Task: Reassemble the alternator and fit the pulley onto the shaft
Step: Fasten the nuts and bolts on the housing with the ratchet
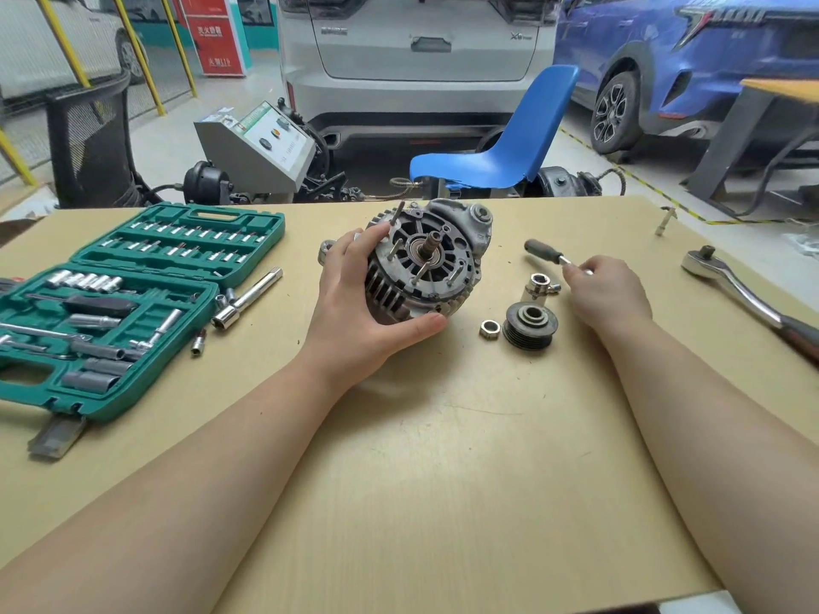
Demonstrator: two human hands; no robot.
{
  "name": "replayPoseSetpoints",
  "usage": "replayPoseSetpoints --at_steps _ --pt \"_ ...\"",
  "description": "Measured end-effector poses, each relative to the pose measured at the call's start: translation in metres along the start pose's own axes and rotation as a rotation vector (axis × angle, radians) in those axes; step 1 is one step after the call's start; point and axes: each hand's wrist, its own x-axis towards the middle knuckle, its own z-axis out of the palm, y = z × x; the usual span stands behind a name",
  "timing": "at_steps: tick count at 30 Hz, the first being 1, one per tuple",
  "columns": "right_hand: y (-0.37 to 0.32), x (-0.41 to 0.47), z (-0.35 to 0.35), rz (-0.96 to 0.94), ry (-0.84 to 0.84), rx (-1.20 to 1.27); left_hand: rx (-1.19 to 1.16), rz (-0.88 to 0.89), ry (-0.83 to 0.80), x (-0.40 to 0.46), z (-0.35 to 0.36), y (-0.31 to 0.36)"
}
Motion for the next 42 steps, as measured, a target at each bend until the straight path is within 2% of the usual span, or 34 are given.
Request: replayPoseSetpoints --at_steps 5,11,16,18,21,23,25,29,32,34,39,42 --pt "0.001 0.0 0.003 -0.004 0.01 -0.118 -0.007 0.0 -0.001 0.0 0.001 0.0" --pt "-0.001 -0.003 -0.002 -0.021 -0.019 -0.114 0.001 -0.001 -0.009 -0.001 0.0 0.0" --pt "-0.007 -0.01 -0.007 -0.138 -0.01 -0.092 0.007 0.0 -0.011 -0.001 0.0 0.0" --pt "-0.013 -0.015 -0.01 -0.256 0.039 0.001 -0.002 0.004 -0.006 -0.002 0.0 0.001" --pt "-0.031 -0.038 -0.013 -0.37 0.086 0.319 -0.014 0.005 -0.006 -0.002 0.001 0.001" --pt "-0.044 -0.058 -0.011 -0.455 0.111 0.435 -0.02 0.007 -0.005 -0.002 0.001 0.001" --pt "-0.057 -0.076 -0.003 -0.512 0.077 0.52 -0.026 0.014 0.002 -0.002 0.0 0.001" --pt "-0.081 -0.101 0.019 -0.382 -0.167 0.778 -0.054 0.014 0.035 0.0 0.002 0.001" --pt "-0.106 -0.096 0.024 -0.126 -0.238 0.967 -0.125 -0.006 0.068 0.002 0.006 0.003" --pt "-0.123 -0.085 0.02 0.006 -0.263 0.994 -0.123 -0.002 0.099 0.004 0.006 0.001" --pt "-0.139 -0.074 0.024 0.137 -0.477 1.18 -0.144 0.013 0.177 0.002 0.005 0.0" --pt "-0.144 -0.078 0.029 0.129 -0.418 1.155 -0.163 -0.076 0.326 0.001 0.003 0.004"
